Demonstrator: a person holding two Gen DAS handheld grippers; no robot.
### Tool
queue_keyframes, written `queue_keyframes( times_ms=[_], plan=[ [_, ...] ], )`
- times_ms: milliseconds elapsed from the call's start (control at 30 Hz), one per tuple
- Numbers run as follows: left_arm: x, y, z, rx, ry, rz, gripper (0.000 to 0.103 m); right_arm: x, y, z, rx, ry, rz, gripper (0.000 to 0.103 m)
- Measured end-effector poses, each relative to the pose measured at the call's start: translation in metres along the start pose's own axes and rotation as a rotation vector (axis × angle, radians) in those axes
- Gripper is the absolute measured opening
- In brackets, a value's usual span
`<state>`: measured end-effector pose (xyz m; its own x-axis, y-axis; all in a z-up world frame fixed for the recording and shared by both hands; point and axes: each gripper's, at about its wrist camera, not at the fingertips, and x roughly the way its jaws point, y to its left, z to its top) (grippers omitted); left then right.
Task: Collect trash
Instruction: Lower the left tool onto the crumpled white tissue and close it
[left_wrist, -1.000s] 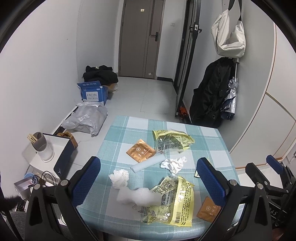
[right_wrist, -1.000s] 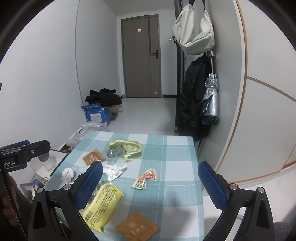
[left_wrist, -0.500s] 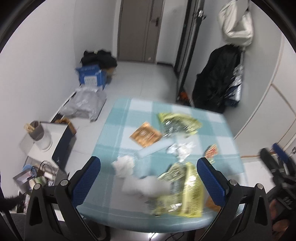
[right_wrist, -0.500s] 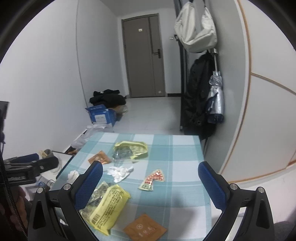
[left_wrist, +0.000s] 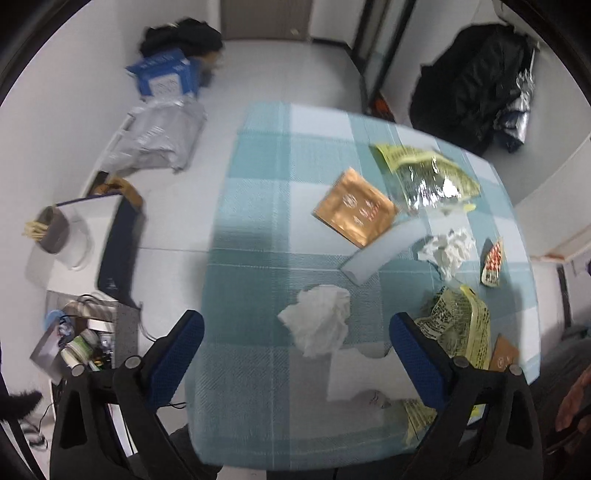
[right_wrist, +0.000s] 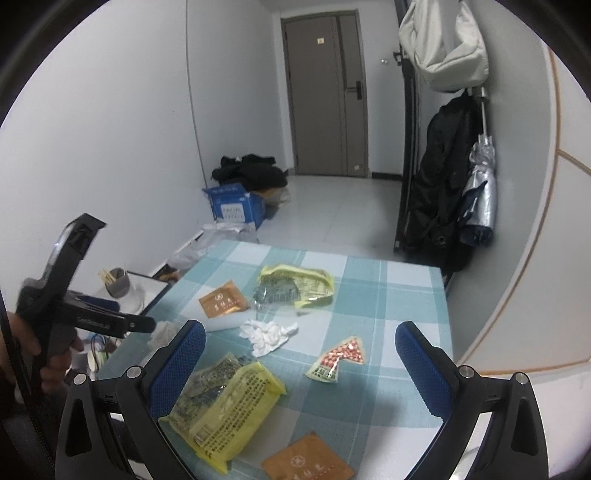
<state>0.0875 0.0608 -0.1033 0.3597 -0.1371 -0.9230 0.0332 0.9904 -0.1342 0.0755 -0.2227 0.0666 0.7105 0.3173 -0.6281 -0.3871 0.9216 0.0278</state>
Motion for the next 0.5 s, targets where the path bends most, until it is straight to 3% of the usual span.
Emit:
queue_keyframes(
  times_ms=[100, 500],
  plan=[
    [0.005, 0.001, 0.0, 0.011, 0.041, -0.02, 0.09, 0.009, -0.001, 0.002, 0.022, 0.035, 0.017, 0.103],
    [0.006, -0.009, -0.002, 0.032, 0.075, -0.018, 0.031, 0.034, 0.004, -0.001, 0.044, 0.154, 0.034, 0.103]
  ],
)
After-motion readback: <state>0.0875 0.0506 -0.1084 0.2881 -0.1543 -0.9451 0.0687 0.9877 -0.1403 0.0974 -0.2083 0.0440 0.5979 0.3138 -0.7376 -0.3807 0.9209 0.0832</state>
